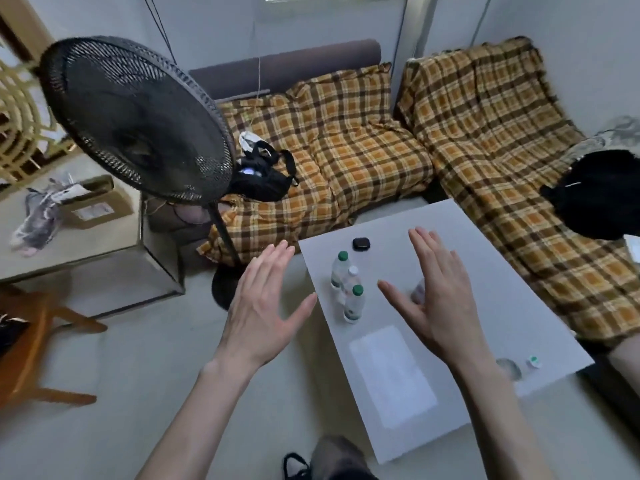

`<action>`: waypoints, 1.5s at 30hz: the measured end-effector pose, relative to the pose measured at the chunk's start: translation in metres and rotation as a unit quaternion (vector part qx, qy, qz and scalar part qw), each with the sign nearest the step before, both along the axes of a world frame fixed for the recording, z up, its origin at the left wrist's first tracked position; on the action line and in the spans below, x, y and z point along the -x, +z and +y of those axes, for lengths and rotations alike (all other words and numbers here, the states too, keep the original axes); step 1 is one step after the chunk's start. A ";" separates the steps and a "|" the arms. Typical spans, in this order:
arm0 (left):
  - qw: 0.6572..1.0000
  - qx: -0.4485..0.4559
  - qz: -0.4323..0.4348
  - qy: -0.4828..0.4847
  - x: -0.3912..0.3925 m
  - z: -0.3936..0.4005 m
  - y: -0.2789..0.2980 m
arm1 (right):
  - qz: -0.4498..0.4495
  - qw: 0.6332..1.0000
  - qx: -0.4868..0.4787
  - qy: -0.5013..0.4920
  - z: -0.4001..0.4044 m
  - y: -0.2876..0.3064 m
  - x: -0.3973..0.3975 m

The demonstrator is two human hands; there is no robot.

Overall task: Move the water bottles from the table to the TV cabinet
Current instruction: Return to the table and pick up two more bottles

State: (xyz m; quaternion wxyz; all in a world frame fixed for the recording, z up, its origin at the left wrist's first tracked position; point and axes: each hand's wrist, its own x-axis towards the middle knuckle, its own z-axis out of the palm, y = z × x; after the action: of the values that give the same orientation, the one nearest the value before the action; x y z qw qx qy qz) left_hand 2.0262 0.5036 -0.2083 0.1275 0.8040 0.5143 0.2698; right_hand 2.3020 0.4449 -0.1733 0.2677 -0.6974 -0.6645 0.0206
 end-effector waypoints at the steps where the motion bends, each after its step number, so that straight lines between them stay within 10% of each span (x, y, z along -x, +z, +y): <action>1: 1.000 0.002 0.003 -0.013 -0.002 0.012 -0.006 | -0.001 1.000 0.005 -0.008 0.007 -0.003 0.000; 24: 0.950 0.112 0.093 -0.278 -0.098 0.230 -0.101 | 0.099 0.966 0.152 -0.182 0.123 -0.103 -0.019; 45: 0.790 0.143 0.276 -0.528 -0.173 0.321 -0.232 | 0.169 0.847 0.328 -0.384 0.183 -0.208 0.033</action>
State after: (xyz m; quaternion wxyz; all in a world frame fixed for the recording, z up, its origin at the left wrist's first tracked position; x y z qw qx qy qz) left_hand 2.1994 0.8251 -0.4399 0.2161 0.9632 0.0556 -0.1496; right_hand 2.2686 0.6277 -0.3816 0.1179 -0.9298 -0.2429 0.2501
